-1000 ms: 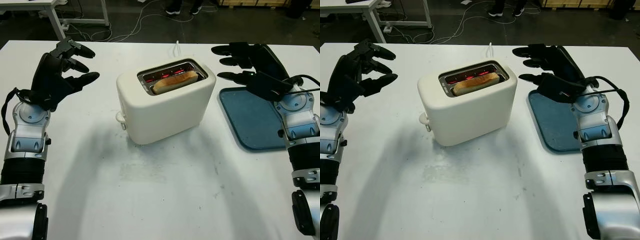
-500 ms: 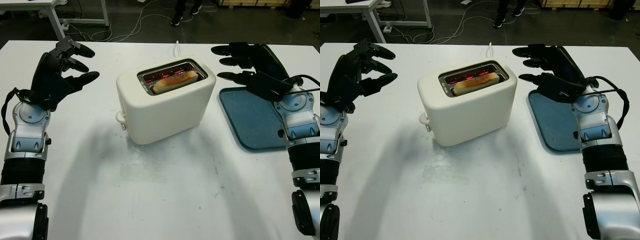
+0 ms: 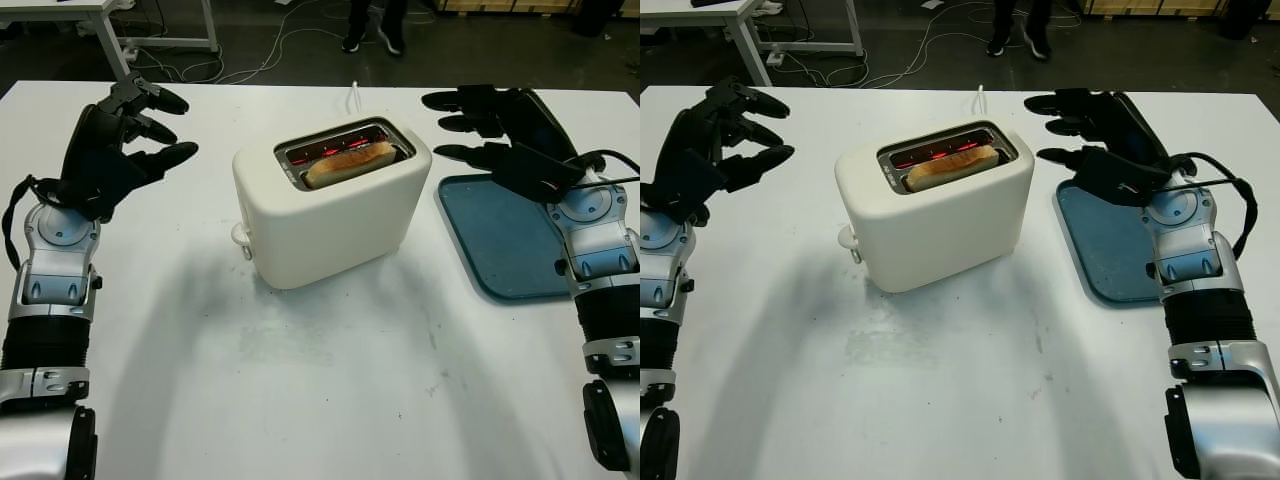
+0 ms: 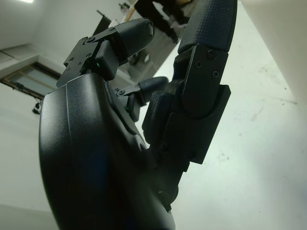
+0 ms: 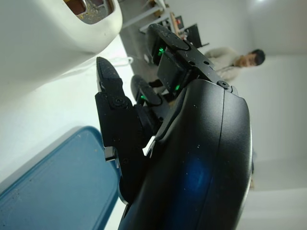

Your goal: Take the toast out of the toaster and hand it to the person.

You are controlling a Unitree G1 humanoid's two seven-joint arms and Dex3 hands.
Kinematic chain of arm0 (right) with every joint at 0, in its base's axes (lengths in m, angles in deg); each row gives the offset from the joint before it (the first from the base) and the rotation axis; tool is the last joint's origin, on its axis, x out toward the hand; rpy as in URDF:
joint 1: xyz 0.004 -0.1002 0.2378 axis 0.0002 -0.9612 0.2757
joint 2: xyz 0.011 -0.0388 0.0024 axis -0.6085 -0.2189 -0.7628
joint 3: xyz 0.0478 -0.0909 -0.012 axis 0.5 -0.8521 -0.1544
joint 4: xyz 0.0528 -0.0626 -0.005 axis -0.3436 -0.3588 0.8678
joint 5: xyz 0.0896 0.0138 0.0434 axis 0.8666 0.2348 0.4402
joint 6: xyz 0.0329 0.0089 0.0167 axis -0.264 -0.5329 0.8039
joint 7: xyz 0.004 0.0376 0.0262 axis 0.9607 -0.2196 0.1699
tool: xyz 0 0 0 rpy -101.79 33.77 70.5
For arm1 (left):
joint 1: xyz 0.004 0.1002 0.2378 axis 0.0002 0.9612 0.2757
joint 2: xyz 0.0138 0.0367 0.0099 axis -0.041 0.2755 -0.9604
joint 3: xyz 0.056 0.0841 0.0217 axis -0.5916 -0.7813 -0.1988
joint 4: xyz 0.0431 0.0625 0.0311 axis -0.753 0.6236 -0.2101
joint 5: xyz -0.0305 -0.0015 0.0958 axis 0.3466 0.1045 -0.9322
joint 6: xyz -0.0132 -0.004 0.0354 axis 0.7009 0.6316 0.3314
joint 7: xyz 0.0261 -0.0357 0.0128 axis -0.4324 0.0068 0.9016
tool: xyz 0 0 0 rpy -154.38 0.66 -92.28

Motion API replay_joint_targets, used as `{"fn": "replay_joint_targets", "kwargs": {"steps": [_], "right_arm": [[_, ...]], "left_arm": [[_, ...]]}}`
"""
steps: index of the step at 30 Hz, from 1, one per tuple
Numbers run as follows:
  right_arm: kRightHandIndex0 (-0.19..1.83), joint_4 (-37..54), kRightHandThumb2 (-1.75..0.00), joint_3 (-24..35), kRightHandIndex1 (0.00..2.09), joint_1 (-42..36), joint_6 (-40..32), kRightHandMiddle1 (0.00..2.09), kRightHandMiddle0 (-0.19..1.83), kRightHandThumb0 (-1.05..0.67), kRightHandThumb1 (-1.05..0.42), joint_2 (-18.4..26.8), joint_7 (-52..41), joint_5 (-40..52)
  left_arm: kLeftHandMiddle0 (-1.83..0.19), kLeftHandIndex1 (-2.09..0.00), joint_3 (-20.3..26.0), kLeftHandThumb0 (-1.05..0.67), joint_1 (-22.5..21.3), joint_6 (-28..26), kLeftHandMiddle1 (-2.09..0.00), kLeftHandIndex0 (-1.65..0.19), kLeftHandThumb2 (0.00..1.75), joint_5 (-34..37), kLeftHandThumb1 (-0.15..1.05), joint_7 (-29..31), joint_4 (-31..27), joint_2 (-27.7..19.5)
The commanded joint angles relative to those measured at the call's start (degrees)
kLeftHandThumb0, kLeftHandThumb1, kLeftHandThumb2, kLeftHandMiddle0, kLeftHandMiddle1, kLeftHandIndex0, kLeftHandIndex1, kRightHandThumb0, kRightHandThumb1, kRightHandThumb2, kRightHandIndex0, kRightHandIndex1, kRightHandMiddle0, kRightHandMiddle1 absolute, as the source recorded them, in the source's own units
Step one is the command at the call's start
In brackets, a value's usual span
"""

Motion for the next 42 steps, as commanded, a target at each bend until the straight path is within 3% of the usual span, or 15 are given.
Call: {"fn": "replay_joint_targets", "kwargs": {"steps": [1,42], "right_arm": [[0.79,-0.4,0.00,-0.1,0.02,0.2,0.9,0.01,0.71,-0.19,-0.90,-0.2,0.3,0.1],[0.78,-0.3,0.00,-0.2,0.01,0.3,0.3,0.01,0.70,-0.14,-0.91,-0.1,0.2,-0.1]], "left_arm": [[-0.31,-1.22,-0.1,-0.93,0.2,0.7,-1.38,-0.27,0.08,-0.4,0.92,-0.4,0.0,-0.5],[-0.31,-1.23,-0.2,-0.94,-0.4,0.3,-1.38,-0.27,0.07,0.1,0.92,0.0,0.6,-0.1]]}}
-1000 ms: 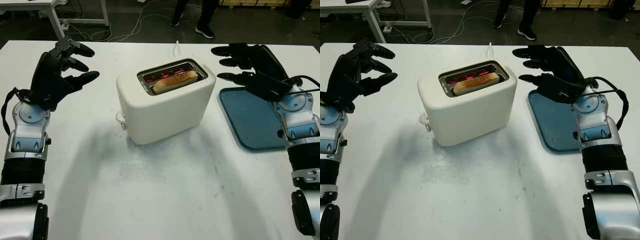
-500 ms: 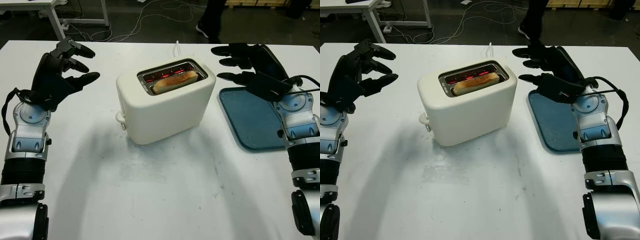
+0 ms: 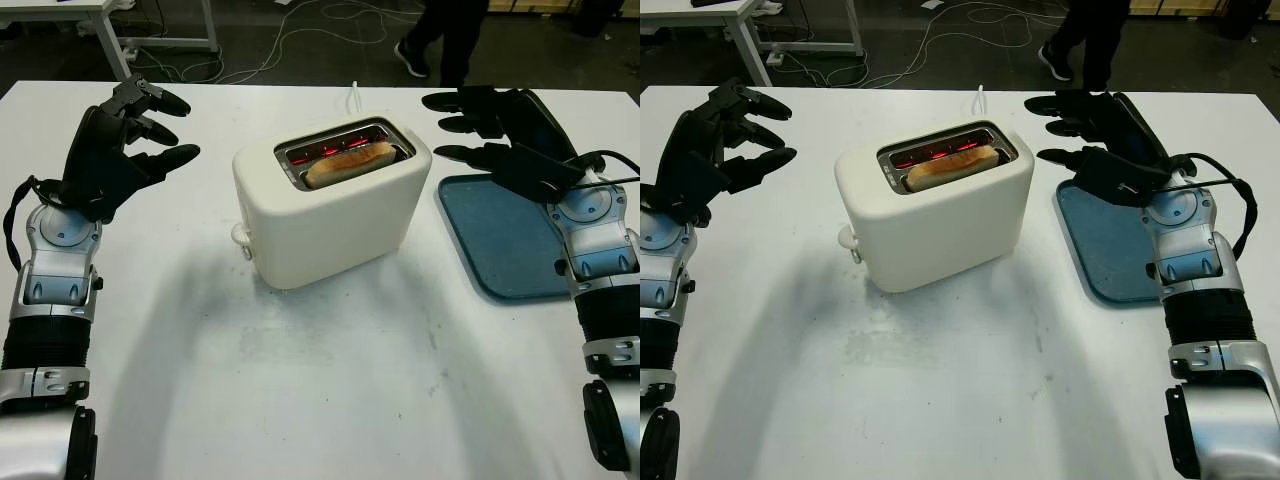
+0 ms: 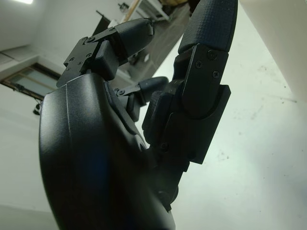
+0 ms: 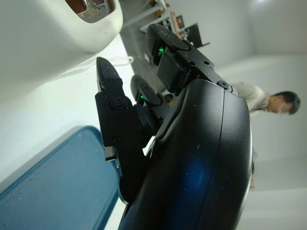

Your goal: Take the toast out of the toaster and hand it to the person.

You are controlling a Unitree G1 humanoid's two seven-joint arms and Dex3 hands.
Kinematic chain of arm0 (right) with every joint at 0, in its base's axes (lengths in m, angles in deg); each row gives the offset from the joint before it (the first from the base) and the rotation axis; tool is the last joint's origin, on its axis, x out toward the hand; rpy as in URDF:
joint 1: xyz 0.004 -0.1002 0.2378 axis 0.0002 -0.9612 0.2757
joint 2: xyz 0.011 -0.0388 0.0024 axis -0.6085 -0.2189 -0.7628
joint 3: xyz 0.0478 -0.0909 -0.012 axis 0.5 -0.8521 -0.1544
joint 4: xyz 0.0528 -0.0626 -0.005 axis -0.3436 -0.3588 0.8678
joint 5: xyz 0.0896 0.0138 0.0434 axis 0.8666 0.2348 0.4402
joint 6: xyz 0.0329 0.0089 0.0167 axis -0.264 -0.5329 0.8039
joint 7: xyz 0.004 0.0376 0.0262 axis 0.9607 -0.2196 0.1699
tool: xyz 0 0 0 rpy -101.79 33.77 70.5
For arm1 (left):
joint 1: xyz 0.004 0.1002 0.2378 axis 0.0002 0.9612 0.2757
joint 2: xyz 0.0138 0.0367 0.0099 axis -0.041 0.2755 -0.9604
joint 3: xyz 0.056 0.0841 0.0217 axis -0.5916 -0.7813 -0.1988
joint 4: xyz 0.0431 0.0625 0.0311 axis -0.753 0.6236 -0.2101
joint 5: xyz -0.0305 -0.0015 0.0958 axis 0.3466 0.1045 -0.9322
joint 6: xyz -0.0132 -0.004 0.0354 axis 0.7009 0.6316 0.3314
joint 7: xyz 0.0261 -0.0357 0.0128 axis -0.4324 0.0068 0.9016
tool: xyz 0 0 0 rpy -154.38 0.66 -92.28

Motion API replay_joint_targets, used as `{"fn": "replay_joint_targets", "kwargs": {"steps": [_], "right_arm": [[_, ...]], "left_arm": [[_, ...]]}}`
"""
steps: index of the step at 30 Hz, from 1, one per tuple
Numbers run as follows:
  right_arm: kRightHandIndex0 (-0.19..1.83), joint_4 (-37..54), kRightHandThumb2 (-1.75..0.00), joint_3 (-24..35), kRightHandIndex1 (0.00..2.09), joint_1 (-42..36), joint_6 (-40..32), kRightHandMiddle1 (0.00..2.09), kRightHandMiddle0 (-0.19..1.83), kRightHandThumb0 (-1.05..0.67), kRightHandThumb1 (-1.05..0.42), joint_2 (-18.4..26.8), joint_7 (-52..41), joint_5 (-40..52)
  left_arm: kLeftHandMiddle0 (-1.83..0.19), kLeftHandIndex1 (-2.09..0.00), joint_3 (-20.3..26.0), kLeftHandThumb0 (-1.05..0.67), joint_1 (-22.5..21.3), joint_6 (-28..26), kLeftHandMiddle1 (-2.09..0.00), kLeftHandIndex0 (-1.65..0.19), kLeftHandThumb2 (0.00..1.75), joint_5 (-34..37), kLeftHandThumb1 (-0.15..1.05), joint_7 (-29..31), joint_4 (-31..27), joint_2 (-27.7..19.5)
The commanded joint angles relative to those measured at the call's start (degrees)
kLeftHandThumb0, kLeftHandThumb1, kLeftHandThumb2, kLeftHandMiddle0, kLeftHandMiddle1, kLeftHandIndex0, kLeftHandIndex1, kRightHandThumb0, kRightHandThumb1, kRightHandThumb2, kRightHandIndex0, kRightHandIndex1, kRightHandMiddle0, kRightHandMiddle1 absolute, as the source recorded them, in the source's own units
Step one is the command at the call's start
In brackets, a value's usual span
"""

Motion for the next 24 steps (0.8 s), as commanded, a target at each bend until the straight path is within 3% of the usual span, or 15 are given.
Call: {"fn": "replay_joint_targets", "kwargs": {"steps": [1,24], "right_arm": [[0.77,0.1,0.00,0.0,0.01,0.2,-0.4,0.00,0.70,-0.13,-0.91,-0.2,0.0,0.3],[0.76,0.4,-0.01,0.1,0.01,-0.1,0.3,0.00,0.69,-0.09,-0.92,-0.1,0.0,0.5]], "left_arm": [[-0.31,-1.23,0.1,-0.95,-0.3,-0.3,-1.38,-0.27,0.07,0.4,0.92,-0.1,-0.2,0.1],[-0.31,-1.23,0.4,-0.96,-0.2,0.2,-1.39,-0.26,0.07,1.4,0.92,-0.1,0.0,0.6]]}}
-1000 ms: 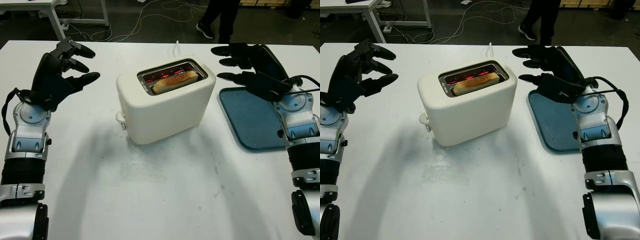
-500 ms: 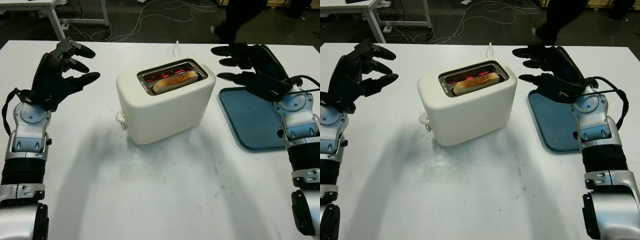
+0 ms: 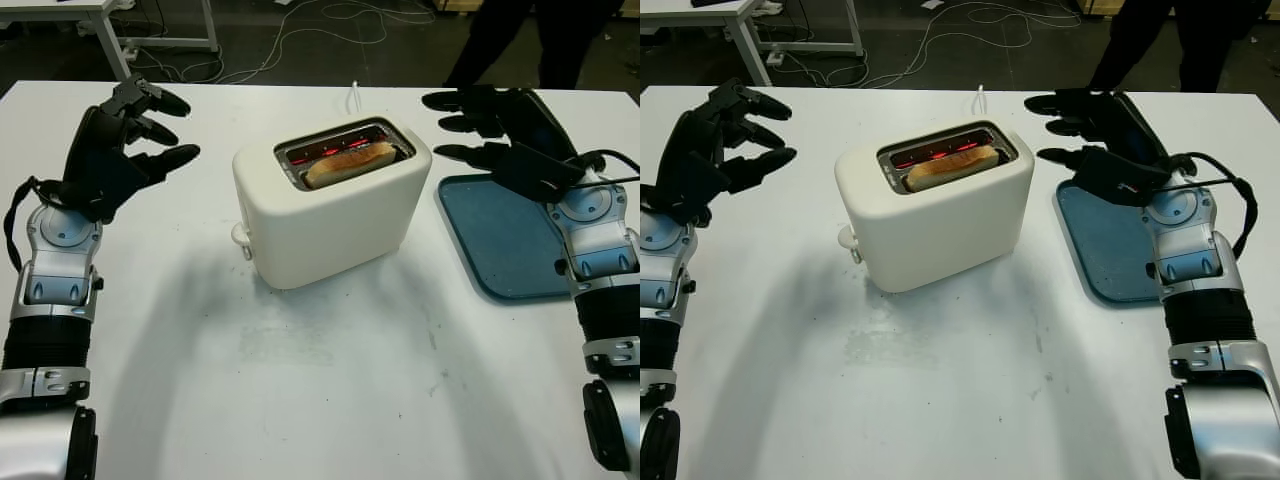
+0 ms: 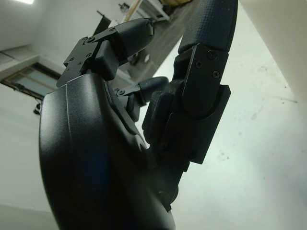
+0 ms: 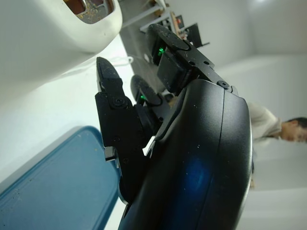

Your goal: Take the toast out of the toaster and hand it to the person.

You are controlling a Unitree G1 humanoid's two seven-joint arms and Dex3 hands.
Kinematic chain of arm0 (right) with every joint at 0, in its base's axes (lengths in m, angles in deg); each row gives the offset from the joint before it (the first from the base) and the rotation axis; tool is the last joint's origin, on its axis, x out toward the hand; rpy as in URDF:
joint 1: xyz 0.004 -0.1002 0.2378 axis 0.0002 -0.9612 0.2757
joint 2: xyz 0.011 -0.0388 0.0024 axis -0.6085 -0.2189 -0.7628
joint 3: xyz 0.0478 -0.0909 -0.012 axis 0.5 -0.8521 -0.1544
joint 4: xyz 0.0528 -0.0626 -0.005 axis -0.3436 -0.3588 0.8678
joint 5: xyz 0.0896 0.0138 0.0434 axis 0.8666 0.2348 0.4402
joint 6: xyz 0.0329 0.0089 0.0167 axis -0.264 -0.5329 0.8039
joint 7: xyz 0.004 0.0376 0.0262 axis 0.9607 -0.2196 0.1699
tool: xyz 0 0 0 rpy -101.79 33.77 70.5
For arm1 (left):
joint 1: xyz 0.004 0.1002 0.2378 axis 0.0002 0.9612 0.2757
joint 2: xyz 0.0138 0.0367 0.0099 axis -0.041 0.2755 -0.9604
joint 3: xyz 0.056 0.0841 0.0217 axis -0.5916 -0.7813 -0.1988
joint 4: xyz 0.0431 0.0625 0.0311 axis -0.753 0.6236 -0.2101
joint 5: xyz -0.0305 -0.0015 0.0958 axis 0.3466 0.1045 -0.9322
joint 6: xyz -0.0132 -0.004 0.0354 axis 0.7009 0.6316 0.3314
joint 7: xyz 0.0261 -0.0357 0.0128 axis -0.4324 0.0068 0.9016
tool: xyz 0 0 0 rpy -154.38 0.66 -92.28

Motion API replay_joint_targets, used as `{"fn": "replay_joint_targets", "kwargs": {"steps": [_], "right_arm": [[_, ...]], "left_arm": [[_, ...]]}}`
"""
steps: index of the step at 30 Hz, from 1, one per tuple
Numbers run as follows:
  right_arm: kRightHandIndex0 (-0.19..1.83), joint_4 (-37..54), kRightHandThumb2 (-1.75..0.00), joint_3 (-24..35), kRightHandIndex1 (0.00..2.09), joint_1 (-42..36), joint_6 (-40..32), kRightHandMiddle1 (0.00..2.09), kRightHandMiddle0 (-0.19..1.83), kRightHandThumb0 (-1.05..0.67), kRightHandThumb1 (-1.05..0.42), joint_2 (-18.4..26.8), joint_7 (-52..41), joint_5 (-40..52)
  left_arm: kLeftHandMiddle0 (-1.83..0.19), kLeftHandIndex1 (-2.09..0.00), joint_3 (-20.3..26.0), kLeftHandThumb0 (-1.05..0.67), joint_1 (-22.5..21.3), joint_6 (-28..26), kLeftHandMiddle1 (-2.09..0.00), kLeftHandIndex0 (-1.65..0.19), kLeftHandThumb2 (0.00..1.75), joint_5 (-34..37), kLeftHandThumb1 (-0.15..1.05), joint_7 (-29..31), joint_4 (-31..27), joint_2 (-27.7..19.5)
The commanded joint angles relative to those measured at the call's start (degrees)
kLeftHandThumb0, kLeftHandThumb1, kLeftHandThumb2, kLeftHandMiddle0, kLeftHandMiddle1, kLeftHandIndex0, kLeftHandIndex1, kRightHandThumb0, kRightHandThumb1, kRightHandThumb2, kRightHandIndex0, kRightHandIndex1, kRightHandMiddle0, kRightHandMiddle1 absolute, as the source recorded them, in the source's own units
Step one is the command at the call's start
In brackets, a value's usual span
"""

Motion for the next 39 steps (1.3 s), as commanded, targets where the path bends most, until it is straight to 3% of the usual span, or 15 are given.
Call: {"fn": "replay_joint_targets", "kwargs": {"steps": [1,5,30,39], "right_arm": [[0.76,-0.2,-0.01,0.1,0.01,0.0,1.0,0.00,0.69,-0.09,-0.92,-0.1,0.2,0.3],[0.79,-1.4,0.00,-0.3,0.03,0.3,1.8,0.01,0.71,-0.16,-0.91,0.1,0.6,-0.5],[0.75,0.9,-0.01,0.3,0.00,-0.6,-0.6,0.00,0.68,-0.08,-0.92,-0.5,0.6,0.4],[0.77,1.3,-0.01,0.2,0.01,-0.9,-0.4,0.00,0.69,-0.07,-0.92,-0.1,0.5,0.1]], "left_arm": [[-0.30,-1.24,0.3,-0.96,-0.2,0.0,-1.39,-0.26,0.07,0.7,0.92,0.0,-0.4,0.3],[-0.31,-1.24,-0.5,-0.95,-0.2,1.0,-1.39,-0.26,0.10,-1.2,0.92,-0.3,0.1,-0.6],[-0.33,-1.23,0.0,-0.95,0.0,2.4,-1.37,-0.28,0.09,-0.1,0.92,-0.3,0.8,0.0],[-0.30,-1.24,0.2,-0.97,0.2,0.5,-1.38,-0.26,0.08,0.5,0.92,0.0,-0.2,0.3]]}}
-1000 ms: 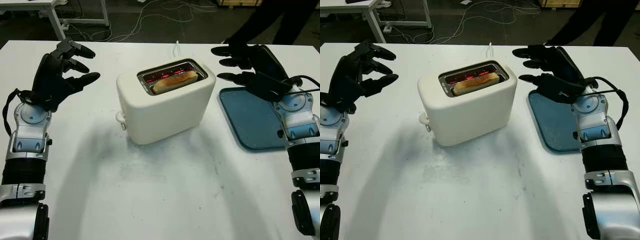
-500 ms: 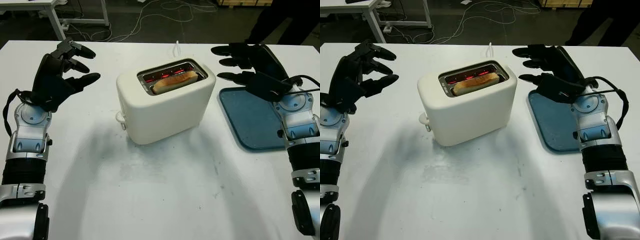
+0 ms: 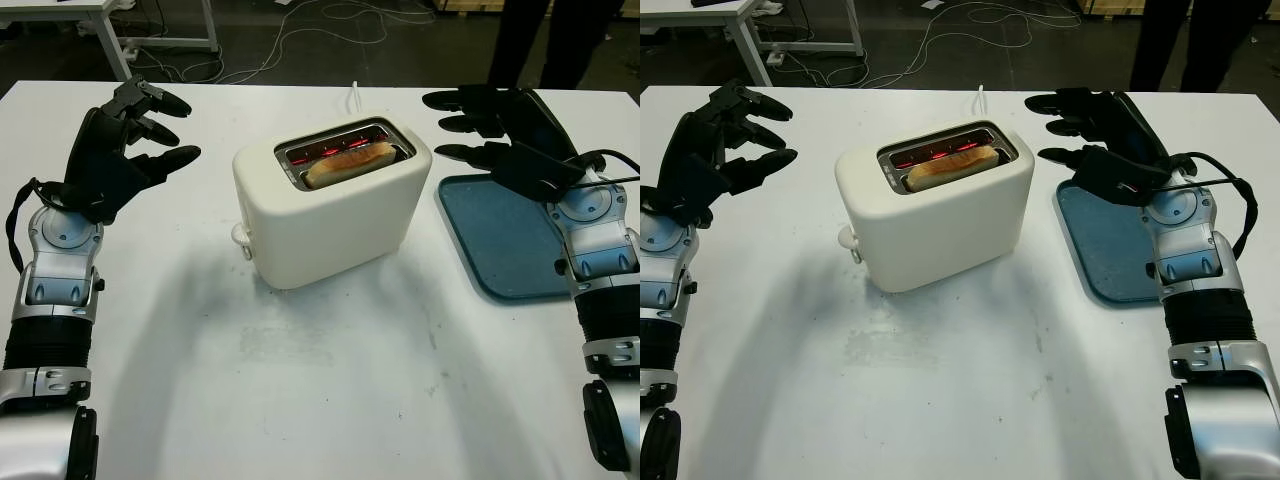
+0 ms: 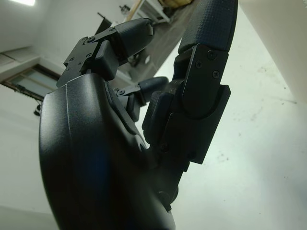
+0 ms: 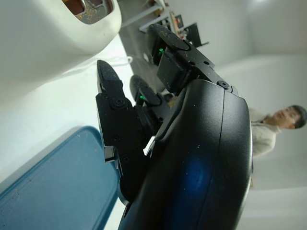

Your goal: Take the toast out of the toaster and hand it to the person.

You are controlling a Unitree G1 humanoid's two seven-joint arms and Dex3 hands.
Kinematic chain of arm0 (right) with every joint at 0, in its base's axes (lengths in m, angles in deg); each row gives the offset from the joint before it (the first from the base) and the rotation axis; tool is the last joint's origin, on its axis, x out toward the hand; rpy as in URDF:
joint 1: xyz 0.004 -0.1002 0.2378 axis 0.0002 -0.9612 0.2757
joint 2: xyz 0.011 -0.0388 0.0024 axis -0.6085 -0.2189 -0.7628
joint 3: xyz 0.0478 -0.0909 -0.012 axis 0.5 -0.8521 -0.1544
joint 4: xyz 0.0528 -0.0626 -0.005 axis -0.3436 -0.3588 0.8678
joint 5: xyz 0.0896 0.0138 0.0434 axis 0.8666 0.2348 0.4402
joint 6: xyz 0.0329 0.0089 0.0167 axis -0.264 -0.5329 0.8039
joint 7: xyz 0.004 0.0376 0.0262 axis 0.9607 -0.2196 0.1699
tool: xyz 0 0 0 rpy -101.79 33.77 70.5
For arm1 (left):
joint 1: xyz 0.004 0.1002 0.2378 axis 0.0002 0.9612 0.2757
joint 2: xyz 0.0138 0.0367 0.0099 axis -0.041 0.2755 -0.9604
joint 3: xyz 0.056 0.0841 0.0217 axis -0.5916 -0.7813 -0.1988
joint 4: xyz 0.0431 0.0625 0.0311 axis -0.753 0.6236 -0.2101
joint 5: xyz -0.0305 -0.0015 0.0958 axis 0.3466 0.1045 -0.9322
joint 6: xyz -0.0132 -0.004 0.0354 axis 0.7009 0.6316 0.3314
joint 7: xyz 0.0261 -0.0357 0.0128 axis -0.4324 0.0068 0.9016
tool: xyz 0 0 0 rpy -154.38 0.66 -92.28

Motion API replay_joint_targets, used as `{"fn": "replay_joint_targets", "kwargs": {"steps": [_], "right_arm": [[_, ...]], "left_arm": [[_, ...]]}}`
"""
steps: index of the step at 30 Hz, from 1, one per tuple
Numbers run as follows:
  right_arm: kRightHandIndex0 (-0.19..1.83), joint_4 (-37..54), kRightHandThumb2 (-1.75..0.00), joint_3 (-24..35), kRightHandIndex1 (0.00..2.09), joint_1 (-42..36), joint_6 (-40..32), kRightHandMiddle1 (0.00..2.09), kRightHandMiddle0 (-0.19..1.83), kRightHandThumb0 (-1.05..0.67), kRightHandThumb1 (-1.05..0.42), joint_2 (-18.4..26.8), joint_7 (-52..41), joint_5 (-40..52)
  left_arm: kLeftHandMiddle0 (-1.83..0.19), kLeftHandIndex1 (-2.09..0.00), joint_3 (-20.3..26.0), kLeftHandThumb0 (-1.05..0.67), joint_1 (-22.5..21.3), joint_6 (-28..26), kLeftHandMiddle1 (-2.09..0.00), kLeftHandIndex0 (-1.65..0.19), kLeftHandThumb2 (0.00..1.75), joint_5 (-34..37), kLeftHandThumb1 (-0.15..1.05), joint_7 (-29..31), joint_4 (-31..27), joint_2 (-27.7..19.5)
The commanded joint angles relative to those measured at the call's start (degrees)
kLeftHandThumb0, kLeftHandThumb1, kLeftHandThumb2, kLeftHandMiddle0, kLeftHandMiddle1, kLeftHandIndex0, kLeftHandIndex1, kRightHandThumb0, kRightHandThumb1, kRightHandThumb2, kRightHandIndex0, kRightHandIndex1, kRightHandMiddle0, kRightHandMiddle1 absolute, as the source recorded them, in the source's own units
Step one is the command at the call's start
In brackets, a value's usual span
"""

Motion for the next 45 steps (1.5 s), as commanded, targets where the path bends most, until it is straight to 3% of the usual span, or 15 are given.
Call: {"fn": "replay_joint_targets", "kwargs": {"steps": [1,45], "right_arm": [[0.77,0.9,-0.01,0.4,0.01,-0.9,0.0,0.00,0.69,-0.07,-0.92,-0.1,0.3,0.4],[0.79,0.2,-0.01,0.1,0.01,-0.5,0.1,0.01,0.71,-0.12,-0.91,-0.2,0.1,0.3]], "left_arm": [[-0.30,-1.24,0.3,-0.97,0.2,-0.5,-1.39,-0.26,0.08,0.6,0.92,0.0,-0.9,0.3],[-0.31,-1.25,-0.7,-0.95,-0.4,1.1,-1.39,-0.26,0.12,-1.1,0.92,-0.6,0.1,-0.1]]}}
